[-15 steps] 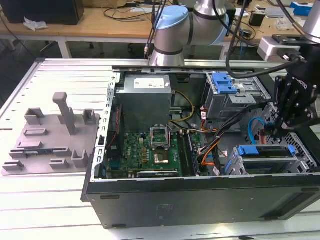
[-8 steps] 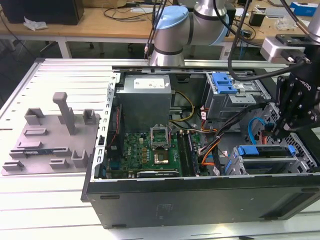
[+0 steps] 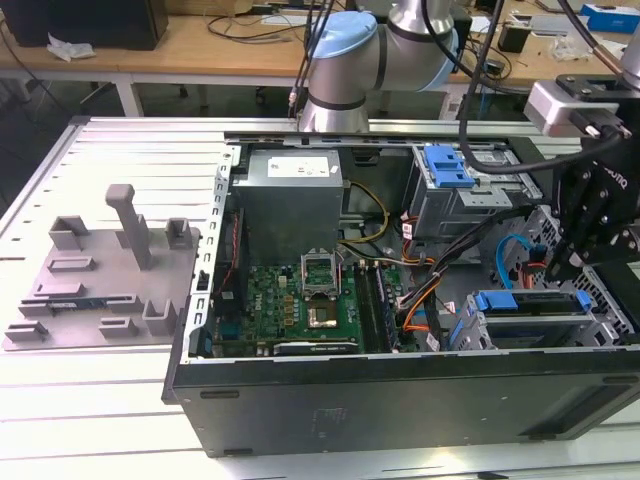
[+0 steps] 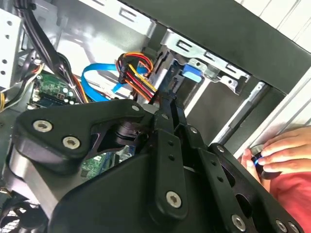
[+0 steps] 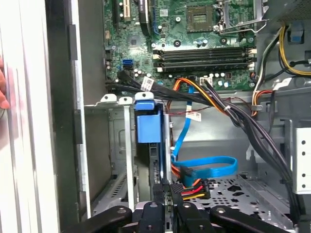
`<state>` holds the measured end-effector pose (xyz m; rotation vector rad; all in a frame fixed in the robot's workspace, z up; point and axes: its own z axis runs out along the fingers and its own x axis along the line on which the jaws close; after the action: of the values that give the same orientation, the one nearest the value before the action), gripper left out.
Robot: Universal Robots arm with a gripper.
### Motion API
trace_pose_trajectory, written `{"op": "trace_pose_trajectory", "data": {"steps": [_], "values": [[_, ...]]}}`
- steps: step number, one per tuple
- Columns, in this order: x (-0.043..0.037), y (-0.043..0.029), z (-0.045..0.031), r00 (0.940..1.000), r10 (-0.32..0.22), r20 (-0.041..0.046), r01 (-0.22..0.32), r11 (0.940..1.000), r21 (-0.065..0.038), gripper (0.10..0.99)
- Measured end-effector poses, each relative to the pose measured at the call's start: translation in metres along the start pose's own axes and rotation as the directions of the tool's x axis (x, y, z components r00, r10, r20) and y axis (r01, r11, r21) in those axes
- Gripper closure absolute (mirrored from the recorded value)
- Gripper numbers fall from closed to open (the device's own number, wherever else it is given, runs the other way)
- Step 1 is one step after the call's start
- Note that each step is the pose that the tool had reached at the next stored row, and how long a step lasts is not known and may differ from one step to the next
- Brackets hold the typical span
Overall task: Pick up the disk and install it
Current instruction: 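Insert the first disk wire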
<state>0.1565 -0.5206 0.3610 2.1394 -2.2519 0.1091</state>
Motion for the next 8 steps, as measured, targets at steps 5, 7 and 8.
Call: {"op": "trace_pose_trajectory", "data": {"steps": [5,7,8], "values": [[0.0063,-0.0016,0.0005,1.0,0.0,0.0095,0.0,1.0,-0.001,0.918],[0.0063,-0.0017,0.0005,1.0,0.0,0.0095,0.0,1.0,-0.001,0.918],[0.0063,-0.0018,0.0006,1.0,0.0,0.0095,0.0,1.0,-0.001,0.918]]}}
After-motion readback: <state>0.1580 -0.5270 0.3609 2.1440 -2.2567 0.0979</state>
